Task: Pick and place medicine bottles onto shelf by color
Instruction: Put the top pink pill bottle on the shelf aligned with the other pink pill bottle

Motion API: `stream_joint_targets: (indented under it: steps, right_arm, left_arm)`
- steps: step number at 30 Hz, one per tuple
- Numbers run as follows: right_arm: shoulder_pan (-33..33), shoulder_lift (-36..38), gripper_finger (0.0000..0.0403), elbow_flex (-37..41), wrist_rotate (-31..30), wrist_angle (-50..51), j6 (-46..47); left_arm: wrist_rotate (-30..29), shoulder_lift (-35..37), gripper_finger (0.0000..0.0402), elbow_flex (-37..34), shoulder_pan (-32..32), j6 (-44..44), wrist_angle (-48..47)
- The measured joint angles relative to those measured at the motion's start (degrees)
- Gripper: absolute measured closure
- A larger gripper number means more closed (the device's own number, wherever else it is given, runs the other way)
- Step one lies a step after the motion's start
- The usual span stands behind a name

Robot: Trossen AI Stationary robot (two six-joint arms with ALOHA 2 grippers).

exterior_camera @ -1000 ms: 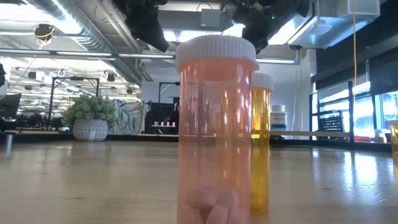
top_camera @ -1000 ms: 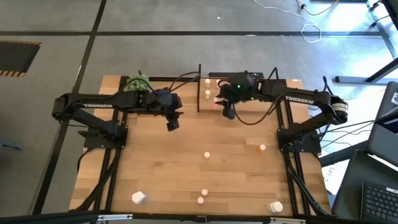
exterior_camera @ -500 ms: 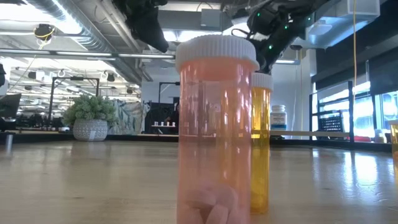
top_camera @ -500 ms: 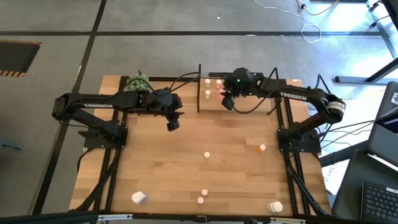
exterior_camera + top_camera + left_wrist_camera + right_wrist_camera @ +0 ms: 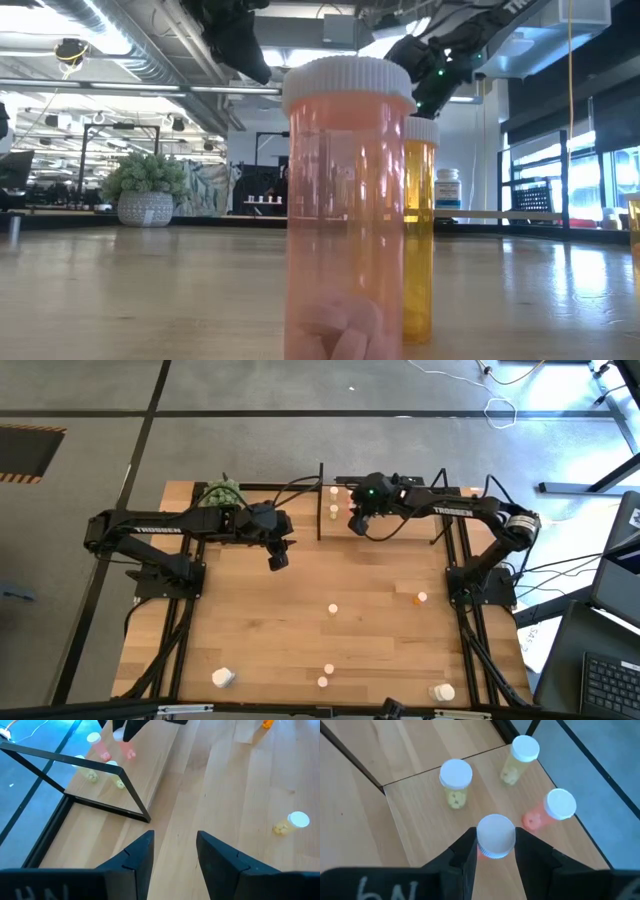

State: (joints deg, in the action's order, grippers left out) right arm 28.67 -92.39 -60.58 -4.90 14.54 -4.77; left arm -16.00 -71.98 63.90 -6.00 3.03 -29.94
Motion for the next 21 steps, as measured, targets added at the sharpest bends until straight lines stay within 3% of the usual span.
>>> stream_joint_targets:
  steps: [21]
  right_arm:
    - [-0.04, -3.73, 0.0284, -0.02, -2.26, -2.94, -1.46]
  left_arm:
    - [0.00, -0.01, 0.0260, 0.00, 0.00, -0.13, 0.01]
